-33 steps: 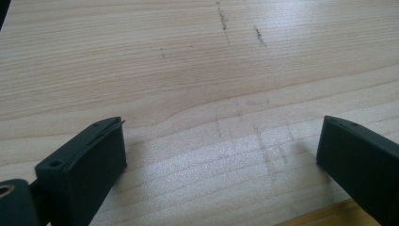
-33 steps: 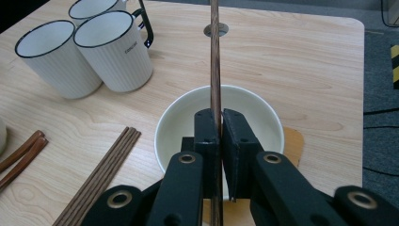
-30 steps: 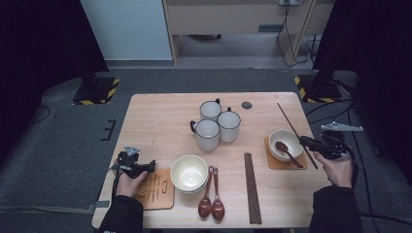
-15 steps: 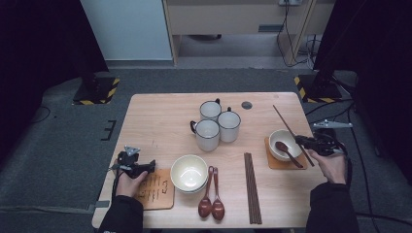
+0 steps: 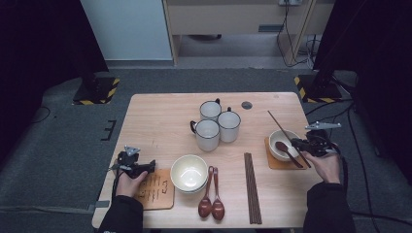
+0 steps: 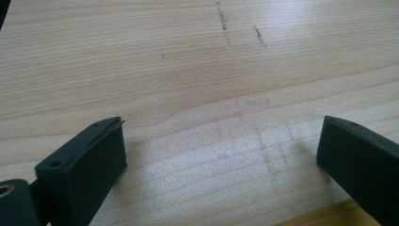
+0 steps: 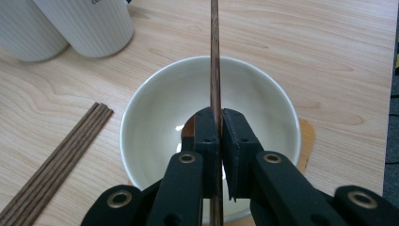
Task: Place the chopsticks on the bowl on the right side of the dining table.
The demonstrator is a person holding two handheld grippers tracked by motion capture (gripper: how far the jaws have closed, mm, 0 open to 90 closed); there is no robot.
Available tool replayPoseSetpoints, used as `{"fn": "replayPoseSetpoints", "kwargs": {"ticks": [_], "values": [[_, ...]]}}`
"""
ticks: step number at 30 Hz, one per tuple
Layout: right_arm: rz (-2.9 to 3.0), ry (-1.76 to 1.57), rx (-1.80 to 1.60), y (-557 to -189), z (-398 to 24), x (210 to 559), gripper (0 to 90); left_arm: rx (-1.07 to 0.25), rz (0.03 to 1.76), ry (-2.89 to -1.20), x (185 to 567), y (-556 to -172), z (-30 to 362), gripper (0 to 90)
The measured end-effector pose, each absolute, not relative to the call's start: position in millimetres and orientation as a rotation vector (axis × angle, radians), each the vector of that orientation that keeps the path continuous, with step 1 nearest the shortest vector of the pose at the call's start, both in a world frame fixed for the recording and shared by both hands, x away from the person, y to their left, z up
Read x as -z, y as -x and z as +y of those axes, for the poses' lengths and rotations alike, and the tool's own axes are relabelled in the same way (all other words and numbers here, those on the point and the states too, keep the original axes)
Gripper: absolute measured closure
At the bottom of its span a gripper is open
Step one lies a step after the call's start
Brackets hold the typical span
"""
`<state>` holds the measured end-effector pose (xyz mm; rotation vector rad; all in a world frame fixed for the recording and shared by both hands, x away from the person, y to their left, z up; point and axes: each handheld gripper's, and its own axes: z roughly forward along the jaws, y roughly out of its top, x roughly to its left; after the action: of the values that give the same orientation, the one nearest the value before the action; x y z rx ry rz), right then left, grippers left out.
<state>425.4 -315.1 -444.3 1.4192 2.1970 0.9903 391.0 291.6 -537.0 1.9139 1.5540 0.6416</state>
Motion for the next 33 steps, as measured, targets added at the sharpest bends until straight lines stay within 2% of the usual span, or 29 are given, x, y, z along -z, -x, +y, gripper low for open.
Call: {"fn": "replayPoseSetpoints", "kwargs": {"ticks": [25, 33], "values": [[2.289, -1.394, -0.938, -421.2, -313.5, 454.2, 84.1, -0.642, 1.554, -1.914, 537.0, -391.0, 291.6, 0.9], [2.255, -1.39, -0.961, -419.3, -313.8, 450.7, 72.6, -0.642, 1.554, -1.914, 537.0, -391.0, 291.6, 0.9]]}}
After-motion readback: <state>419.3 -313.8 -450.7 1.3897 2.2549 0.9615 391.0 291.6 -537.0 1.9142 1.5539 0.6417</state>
